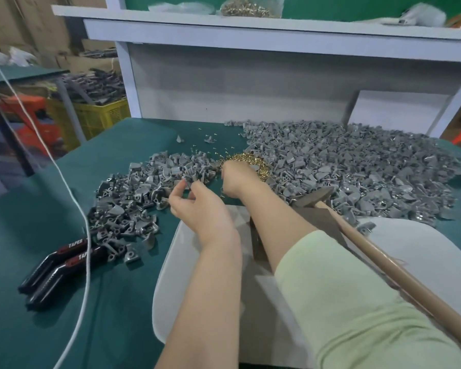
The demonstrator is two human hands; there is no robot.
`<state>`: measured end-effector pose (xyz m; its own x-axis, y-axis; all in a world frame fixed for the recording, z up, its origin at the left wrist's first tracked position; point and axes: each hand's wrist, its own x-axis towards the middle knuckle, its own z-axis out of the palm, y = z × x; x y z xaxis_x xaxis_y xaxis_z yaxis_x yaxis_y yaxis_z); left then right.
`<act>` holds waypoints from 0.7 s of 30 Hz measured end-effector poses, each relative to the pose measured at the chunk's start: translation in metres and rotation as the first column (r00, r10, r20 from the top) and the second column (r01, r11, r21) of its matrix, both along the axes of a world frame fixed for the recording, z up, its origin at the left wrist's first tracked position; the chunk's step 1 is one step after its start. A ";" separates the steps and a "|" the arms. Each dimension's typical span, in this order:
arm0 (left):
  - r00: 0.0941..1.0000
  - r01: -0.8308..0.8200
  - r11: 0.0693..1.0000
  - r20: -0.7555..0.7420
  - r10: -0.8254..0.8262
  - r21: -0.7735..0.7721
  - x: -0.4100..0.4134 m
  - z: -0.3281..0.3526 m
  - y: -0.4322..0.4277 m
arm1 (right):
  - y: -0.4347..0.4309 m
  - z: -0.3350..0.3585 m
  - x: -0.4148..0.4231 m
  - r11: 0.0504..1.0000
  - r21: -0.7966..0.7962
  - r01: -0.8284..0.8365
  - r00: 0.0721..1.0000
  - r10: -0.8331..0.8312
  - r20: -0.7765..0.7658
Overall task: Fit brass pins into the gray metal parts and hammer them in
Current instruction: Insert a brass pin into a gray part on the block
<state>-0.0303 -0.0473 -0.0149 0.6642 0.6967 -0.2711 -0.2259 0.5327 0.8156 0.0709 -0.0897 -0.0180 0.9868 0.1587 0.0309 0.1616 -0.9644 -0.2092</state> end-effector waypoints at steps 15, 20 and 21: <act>0.958 0.279 0.957 0.039 -0.283 0.078 -0.002 -0.009 -0.008 | -0.037 0.045 -0.038 0.776 0.600 -0.193 0.952 0.295 -0.077; 0.985 0.168 0.984 0.033 -0.170 0.053 0.003 -0.012 -0.002 | -0.032 0.036 -0.039 0.733 0.677 -0.068 0.982 0.170 -0.086; 0.988 0.147 0.988 0.036 -0.149 0.041 0.003 -0.012 -0.001 | -0.030 0.031 -0.034 0.850 0.523 -0.061 0.992 0.107 -0.059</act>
